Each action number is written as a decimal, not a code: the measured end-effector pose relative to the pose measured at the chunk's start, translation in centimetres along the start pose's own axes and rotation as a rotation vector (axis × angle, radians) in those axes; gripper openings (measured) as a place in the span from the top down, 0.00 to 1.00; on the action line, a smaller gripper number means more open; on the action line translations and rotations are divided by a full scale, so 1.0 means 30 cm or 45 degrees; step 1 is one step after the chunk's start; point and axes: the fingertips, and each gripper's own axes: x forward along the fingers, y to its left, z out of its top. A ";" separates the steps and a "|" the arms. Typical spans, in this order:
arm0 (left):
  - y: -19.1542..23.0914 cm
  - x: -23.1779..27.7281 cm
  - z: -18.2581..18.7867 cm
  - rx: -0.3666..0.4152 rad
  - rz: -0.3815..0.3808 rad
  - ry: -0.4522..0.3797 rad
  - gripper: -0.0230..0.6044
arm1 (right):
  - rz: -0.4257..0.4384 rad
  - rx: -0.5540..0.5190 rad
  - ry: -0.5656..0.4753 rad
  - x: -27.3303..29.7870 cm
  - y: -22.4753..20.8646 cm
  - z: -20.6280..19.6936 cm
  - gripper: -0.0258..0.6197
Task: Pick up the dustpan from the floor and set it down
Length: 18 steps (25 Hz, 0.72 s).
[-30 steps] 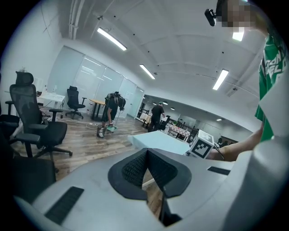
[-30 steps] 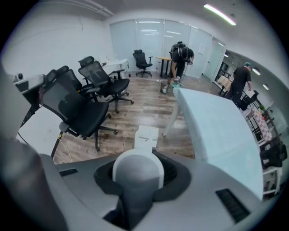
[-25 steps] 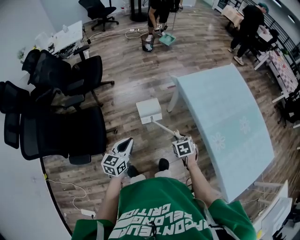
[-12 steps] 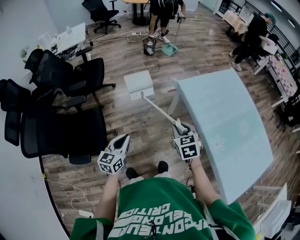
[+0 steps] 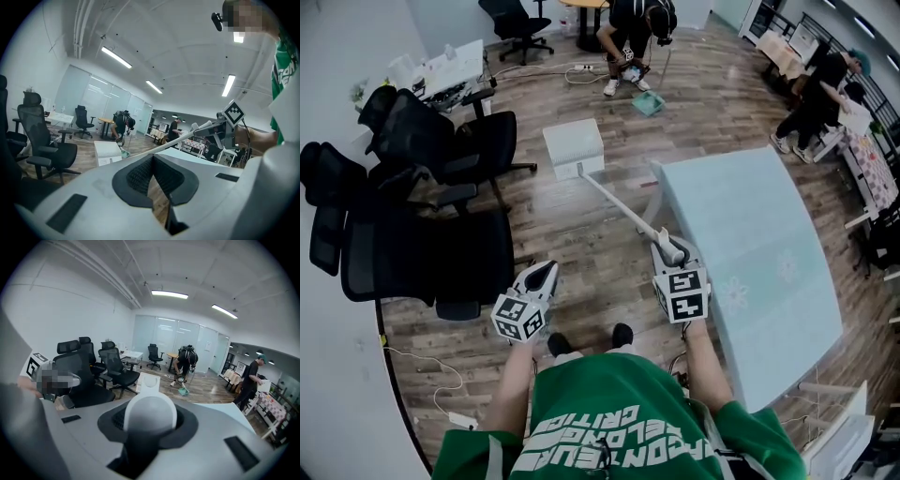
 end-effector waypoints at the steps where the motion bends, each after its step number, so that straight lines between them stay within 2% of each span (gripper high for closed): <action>1: -0.001 -0.001 0.001 0.003 0.000 0.000 0.96 | 0.000 -0.003 -0.002 -0.002 0.002 0.003 0.79; 8: -0.010 -0.011 -0.001 0.003 0.011 -0.003 0.96 | 0.002 -0.014 -0.001 -0.016 0.012 0.000 0.79; 13: -0.019 -0.020 -0.001 0.044 0.016 0.011 0.96 | 0.005 -0.019 0.011 -0.016 0.016 -0.008 0.79; 18: -0.008 -0.035 0.004 -0.017 0.021 -0.020 0.96 | 0.009 -0.022 0.032 -0.016 0.021 -0.029 0.79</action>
